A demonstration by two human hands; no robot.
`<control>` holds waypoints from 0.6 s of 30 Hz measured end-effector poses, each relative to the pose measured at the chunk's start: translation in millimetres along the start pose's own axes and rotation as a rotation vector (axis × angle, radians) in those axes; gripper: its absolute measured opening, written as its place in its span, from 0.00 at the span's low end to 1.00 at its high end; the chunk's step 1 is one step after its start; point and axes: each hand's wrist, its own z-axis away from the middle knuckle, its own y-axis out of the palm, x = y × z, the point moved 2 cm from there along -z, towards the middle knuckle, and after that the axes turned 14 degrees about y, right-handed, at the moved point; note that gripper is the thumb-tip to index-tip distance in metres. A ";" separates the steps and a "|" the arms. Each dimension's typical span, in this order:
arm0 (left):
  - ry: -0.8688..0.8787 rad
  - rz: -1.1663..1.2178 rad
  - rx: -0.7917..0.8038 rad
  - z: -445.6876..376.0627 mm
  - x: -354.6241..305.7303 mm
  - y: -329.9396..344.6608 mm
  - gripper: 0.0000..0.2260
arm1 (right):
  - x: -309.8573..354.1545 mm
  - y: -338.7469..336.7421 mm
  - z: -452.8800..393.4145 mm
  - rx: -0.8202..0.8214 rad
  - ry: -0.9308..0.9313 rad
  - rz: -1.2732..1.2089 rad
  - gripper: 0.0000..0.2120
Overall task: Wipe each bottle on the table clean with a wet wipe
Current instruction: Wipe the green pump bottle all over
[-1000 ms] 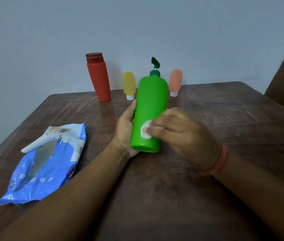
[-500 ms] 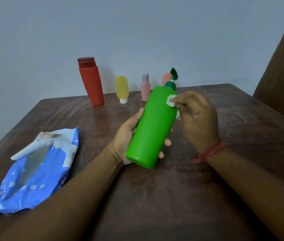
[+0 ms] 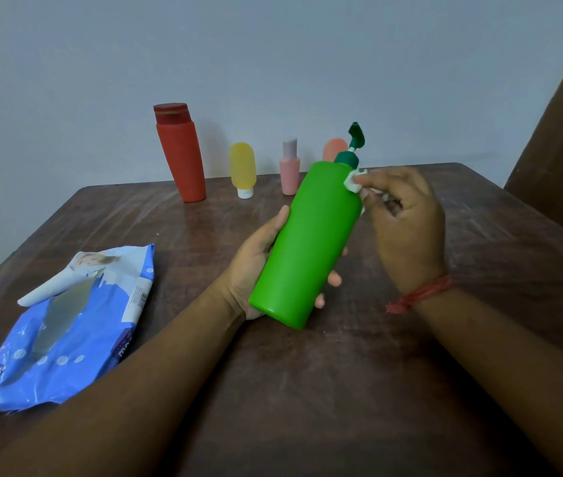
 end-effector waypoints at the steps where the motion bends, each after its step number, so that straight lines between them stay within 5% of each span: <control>1: 0.013 0.005 -0.005 -0.8 0.1 -0.5 0.30 | 0.7 -0.4 3.4 0.037 -0.043 0.026 0.11; 7: 0.197 0.103 -0.264 -0.6 -8.0 -3.7 0.28 | 22.2 12.9 40.4 0.375 -0.490 0.211 0.09; 12: 0.179 0.151 -0.234 1.6 -14.5 -7.8 0.33 | 35.1 13.6 57.9 0.660 -0.734 0.158 0.10; 18: 0.071 0.074 -0.179 -0.6 -5.4 1.2 0.27 | 18.9 8.4 29.2 0.323 -0.670 0.353 0.12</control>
